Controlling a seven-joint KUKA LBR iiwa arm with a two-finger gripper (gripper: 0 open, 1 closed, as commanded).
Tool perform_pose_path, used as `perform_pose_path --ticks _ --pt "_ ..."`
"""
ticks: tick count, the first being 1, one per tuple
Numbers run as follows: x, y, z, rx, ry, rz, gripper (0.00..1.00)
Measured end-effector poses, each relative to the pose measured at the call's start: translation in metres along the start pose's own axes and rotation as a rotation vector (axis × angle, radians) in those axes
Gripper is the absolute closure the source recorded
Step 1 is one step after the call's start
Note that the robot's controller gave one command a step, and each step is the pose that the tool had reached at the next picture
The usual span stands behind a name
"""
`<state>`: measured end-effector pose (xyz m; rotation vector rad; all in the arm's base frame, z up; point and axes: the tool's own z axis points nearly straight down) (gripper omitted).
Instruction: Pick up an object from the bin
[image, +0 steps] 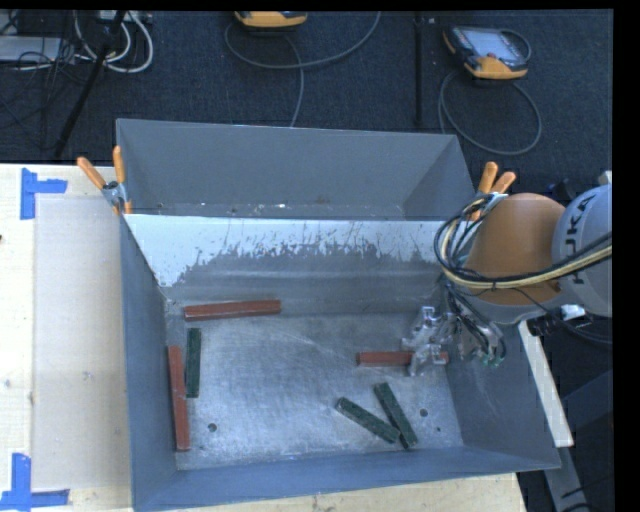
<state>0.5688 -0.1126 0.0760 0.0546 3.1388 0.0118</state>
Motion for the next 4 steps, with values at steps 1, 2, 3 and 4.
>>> perform_pose_path --ticks 1,2,3,4 --pt "0.0 0.0 -0.001 0.001 -0.001 -0.001 1.0" --pt "0.001 0.0 -0.004 0.004 -0.001 -0.001 1.0" --pt "0.002 -0.001 -0.012 0.006 0.003 0.0 1.0" --pt "0.001 -0.001 -0.022 0.006 0.003 0.0 1.0"
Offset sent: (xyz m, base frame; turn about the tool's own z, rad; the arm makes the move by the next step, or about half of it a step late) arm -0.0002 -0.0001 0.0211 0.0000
